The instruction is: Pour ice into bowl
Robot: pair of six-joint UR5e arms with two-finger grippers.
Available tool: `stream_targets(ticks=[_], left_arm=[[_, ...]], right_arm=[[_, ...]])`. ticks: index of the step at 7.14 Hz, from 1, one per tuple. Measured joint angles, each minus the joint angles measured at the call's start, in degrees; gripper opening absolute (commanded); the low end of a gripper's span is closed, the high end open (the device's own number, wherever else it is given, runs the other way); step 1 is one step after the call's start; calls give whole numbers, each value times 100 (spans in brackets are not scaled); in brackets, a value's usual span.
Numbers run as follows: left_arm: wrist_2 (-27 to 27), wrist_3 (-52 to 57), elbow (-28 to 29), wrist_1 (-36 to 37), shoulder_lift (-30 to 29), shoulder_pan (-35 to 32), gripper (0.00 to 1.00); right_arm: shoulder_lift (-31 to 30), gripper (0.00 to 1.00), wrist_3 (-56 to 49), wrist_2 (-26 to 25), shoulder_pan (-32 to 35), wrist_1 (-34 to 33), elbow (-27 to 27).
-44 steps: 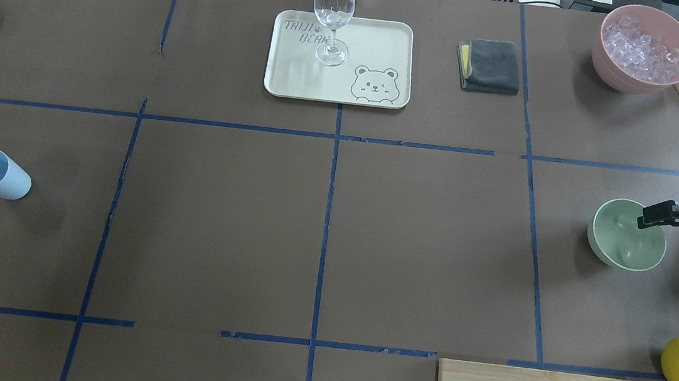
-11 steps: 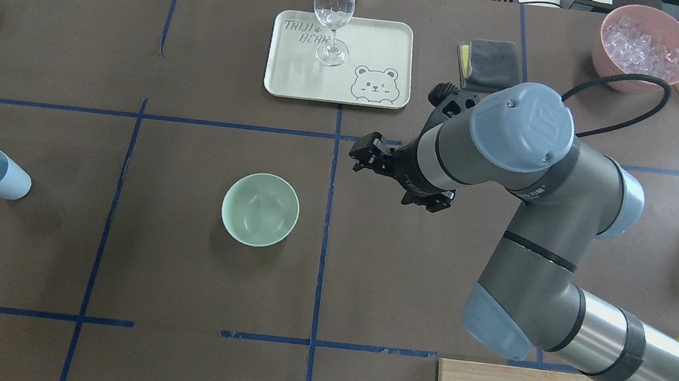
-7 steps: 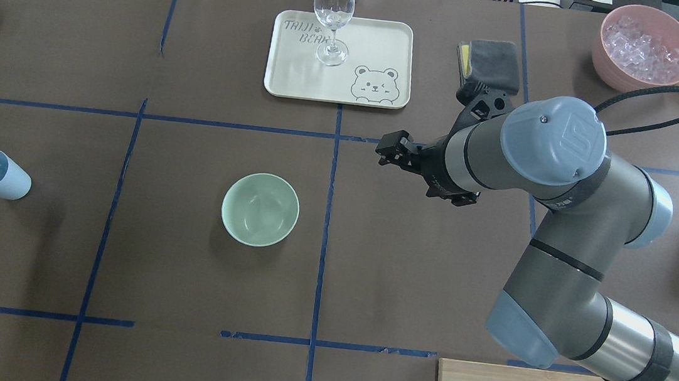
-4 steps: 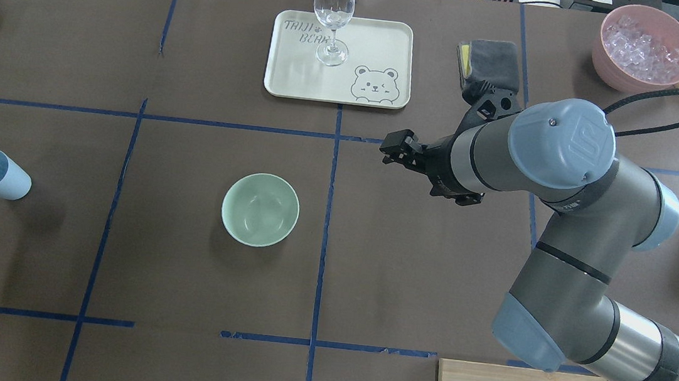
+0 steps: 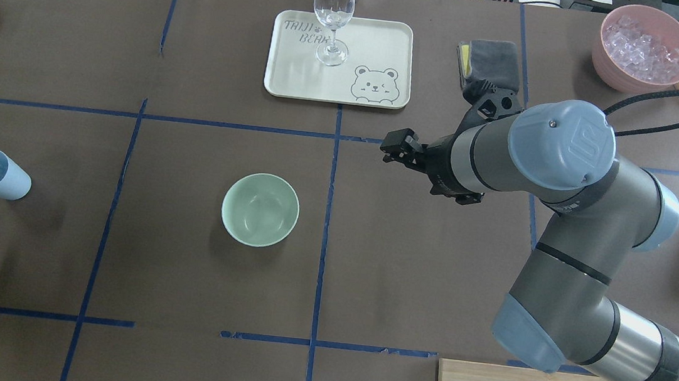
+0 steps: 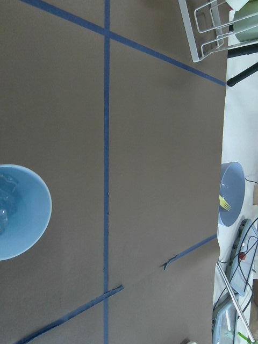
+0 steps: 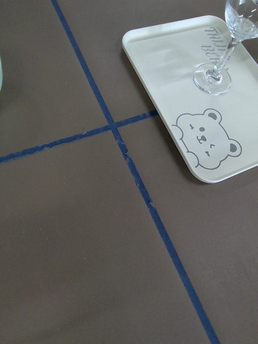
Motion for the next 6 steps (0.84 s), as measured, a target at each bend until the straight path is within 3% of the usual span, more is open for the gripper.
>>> stream_targets(ticks=[2,6], left_arm=[[1463,-622,386,23,-68,978,100],[2755,-766,1232,35,-843,1267,99]], right_arm=[[-30,100,5,-4,6,1,-1],[-138,100,27,-1,7,1,80]])
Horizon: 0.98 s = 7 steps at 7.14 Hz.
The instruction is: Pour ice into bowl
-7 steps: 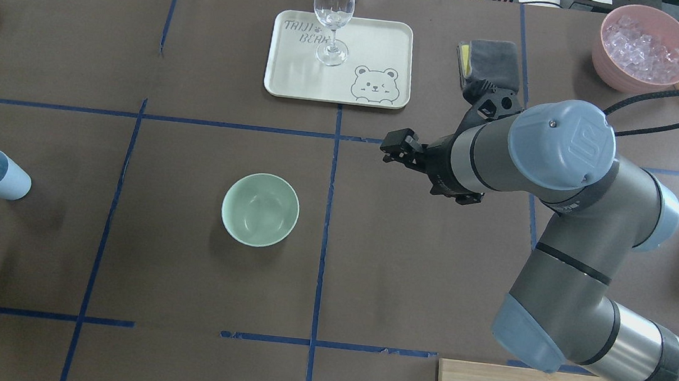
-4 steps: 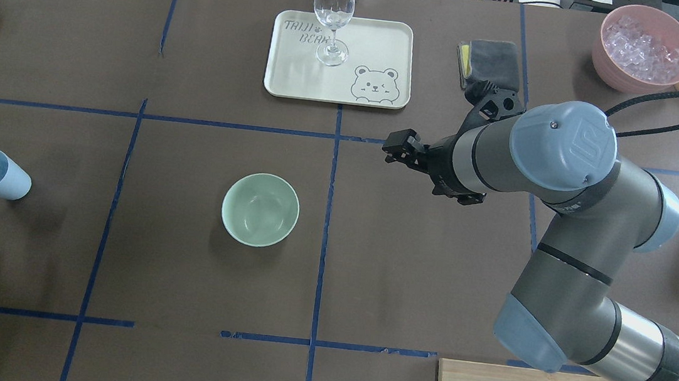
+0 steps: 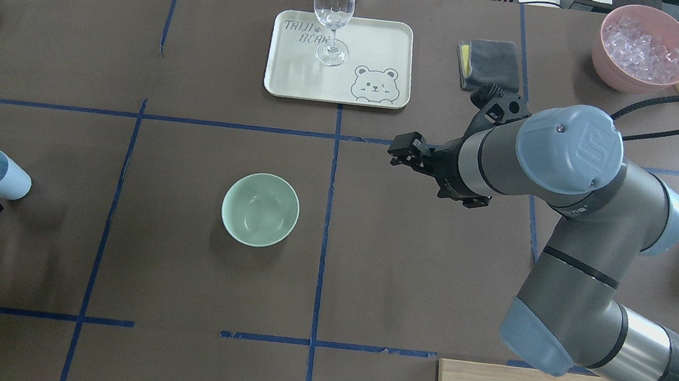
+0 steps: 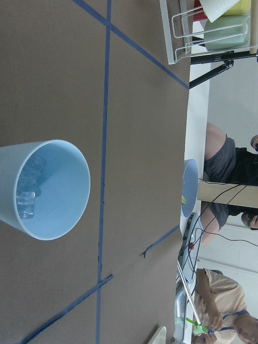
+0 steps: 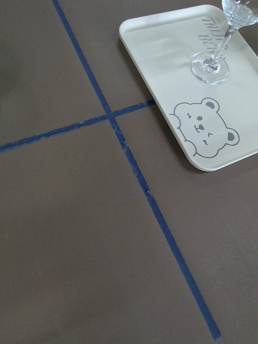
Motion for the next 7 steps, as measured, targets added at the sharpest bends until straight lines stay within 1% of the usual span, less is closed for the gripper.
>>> stream_targets(ticks=[1,3,5,7], left_arm=[[230,15,250,-5,-209,3,99],[449,29,497,-6,-464,6,99],[478,102,761,1,-728,-35,99],[453,208,835,18,-789,-266,99]], right_arm=[[-12,100,3,0,0,0,27],[-23,100,5,-1,0,0,40],[-24,100,5,-3,0,0,35],[-25,100,5,-3,-5,0,22]])
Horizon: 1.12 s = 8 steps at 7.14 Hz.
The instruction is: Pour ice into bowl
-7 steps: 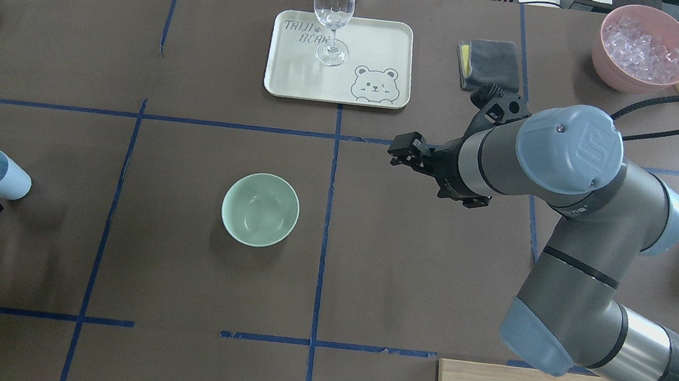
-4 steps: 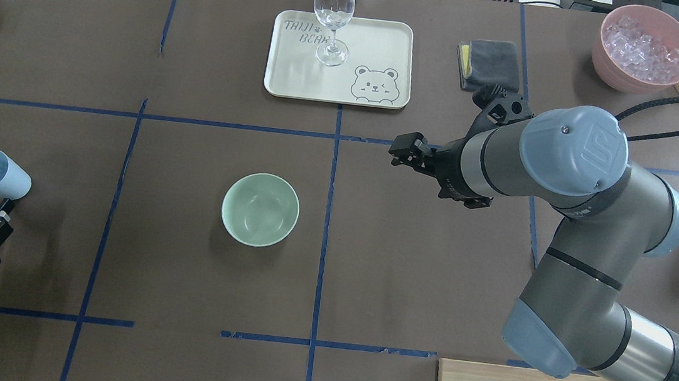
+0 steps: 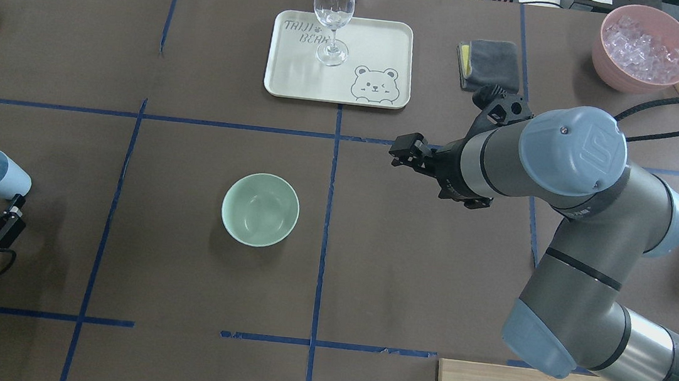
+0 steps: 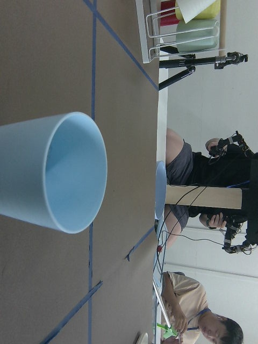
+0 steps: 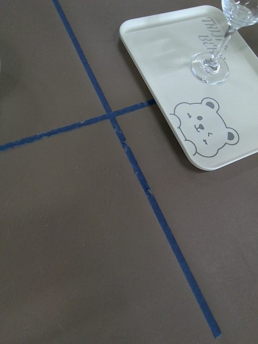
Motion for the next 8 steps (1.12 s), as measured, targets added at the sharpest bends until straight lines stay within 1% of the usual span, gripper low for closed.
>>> stream_targets(ticks=[3,8], left_arm=[[-211,107,145,36,-139,-341,99],[-470,256,240,75,-332,-619,99]], right_arm=[[-4,100,0,6,-3,0,-1],[-30,100,0,9,-4,0,6]])
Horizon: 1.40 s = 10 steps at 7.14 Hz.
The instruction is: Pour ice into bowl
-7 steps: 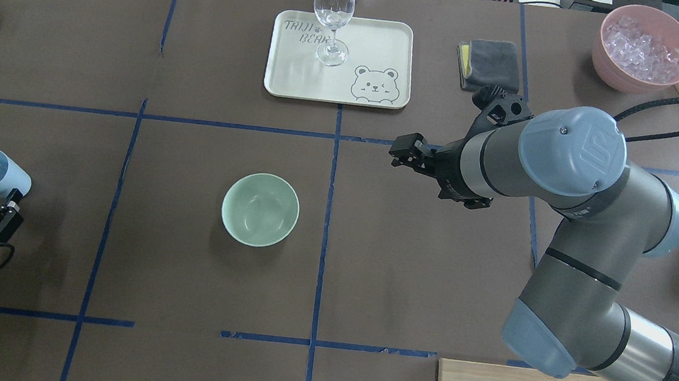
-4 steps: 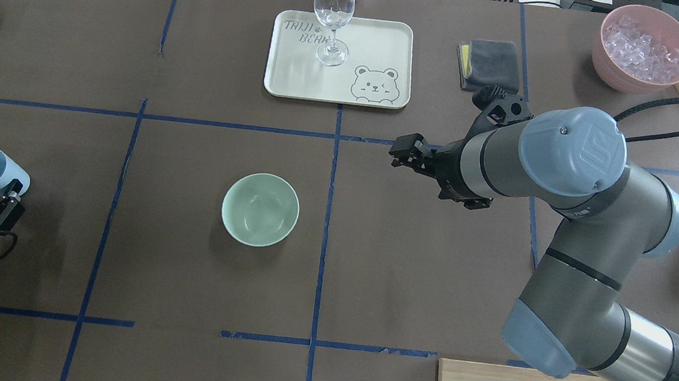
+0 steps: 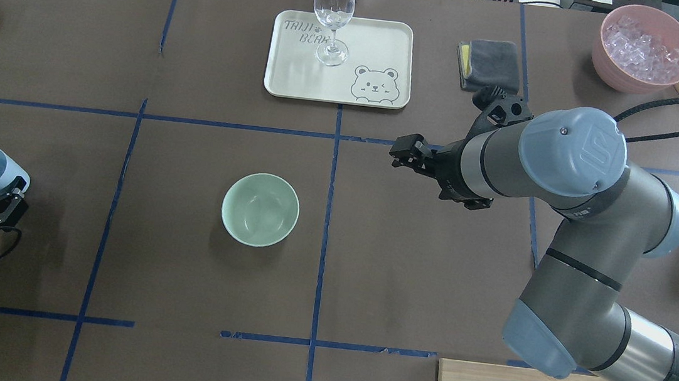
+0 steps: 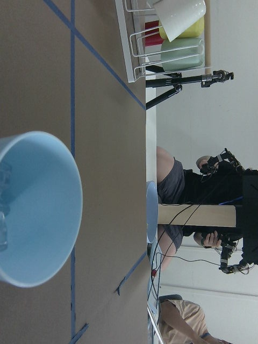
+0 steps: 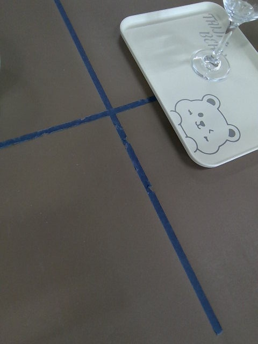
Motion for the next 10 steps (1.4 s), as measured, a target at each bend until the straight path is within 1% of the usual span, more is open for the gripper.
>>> stream_targets(ticks=[3,4,5,6,8,9,10], left_arm=[[-68,82,139,19,-218,-214,99],[-108,91,186,23,-239,-261,81],[-129,97,219,25,-251,-283,37],[-143,101,233,25,-258,-290,1],[-274,278,177,-78,-269,-319,0],[-441,847,-4,-365,-276,-374,0],[-704,1779,-284,-713,-332,-435,0]], right_arm=[[-11,100,0,0,0,8,3],[-10,100,0,0,0,8,5],[-8,100,0,0,0,9,9],[-4,100,0,0,0,9,12],[11,100,0,0,-6,9,37],[14,100,0,0,-7,7,50],[12,100,0,0,-8,5,55]])
